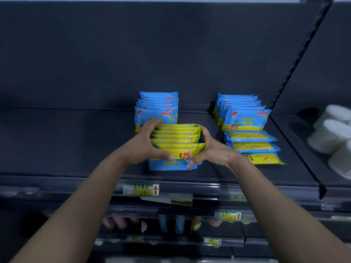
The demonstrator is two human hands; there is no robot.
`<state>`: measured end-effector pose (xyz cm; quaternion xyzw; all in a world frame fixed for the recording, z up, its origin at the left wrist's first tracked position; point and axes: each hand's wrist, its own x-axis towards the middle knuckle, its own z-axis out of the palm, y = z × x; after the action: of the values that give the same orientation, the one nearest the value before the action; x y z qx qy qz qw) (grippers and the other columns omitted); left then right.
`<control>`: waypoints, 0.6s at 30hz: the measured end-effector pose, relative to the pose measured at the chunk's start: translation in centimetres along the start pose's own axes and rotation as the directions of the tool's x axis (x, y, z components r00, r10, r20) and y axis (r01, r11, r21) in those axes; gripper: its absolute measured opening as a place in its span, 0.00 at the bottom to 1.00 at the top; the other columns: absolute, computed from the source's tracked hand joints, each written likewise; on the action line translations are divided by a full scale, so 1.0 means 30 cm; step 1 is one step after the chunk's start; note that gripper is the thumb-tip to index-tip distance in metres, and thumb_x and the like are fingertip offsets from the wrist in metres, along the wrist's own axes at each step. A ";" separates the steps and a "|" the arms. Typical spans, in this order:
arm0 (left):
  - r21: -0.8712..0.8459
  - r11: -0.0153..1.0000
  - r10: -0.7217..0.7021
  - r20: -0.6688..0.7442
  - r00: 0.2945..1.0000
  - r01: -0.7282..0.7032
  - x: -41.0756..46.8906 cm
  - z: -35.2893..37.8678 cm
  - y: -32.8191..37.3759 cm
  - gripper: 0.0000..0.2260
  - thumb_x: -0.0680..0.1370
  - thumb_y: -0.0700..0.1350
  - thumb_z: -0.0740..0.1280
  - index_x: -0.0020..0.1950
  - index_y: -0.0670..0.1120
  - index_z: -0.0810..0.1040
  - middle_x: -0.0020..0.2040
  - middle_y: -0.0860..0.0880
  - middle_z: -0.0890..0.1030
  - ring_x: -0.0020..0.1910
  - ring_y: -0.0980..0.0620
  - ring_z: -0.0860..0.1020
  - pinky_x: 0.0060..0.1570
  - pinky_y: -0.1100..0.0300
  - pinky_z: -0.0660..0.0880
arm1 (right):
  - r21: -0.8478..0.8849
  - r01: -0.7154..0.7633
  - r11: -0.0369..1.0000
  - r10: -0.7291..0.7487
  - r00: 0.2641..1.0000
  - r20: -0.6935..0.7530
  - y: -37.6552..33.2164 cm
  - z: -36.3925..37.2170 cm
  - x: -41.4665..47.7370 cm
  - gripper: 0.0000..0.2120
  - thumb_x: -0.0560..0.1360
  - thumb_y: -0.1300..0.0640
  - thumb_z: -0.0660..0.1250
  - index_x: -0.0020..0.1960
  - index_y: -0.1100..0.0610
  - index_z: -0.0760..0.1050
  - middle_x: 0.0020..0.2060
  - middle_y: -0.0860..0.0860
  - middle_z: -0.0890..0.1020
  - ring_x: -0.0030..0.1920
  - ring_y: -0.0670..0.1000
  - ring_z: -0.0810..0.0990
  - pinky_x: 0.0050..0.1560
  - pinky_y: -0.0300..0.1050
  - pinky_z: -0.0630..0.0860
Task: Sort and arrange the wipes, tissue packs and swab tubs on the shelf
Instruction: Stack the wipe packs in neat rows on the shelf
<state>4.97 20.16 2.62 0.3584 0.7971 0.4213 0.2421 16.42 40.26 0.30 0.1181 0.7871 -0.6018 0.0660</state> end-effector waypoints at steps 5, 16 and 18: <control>-0.363 0.929 -0.028 -0.257 0.966 -0.070 0.021 0.095 -0.009 0.42 0.59 0.59 0.75 0.70 0.53 0.65 0.66 0.52 0.64 0.65 0.54 0.68 0.60 0.63 0.70 | 0.041 0.001 0.999 -0.003 0.999 0.051 -0.013 0.030 0.016 0.52 0.55 0.69 0.70 0.70 0.44 0.48 0.55 0.50 0.75 0.53 0.46 0.76 0.49 0.38 0.76; 0.750 0.648 -0.179 -0.022 0.984 0.135 0.061 0.037 0.095 0.60 0.52 0.76 0.65 0.75 0.46 0.50 0.76 0.48 0.50 0.75 0.47 0.38 0.71 0.44 0.35 | -0.048 -0.027 0.998 0.030 0.998 0.059 -0.017 0.002 0.041 0.54 0.57 0.70 0.72 0.73 0.47 0.49 0.51 0.51 0.76 0.50 0.48 0.77 0.45 0.38 0.75; 0.836 0.542 -0.173 0.006 0.985 0.090 0.071 0.054 0.114 0.59 0.56 0.70 0.71 0.75 0.46 0.46 0.75 0.46 0.53 0.75 0.45 0.44 0.71 0.42 0.36 | -0.060 -0.038 0.997 0.041 0.998 0.054 -0.013 0.005 0.045 0.51 0.61 0.73 0.69 0.74 0.48 0.47 0.48 0.51 0.75 0.47 0.46 0.75 0.42 0.37 0.74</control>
<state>6.00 23.94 4.47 0.3873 0.9145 -0.0413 0.1095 15.02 40.16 0.29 0.1149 0.7998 -0.5800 0.1032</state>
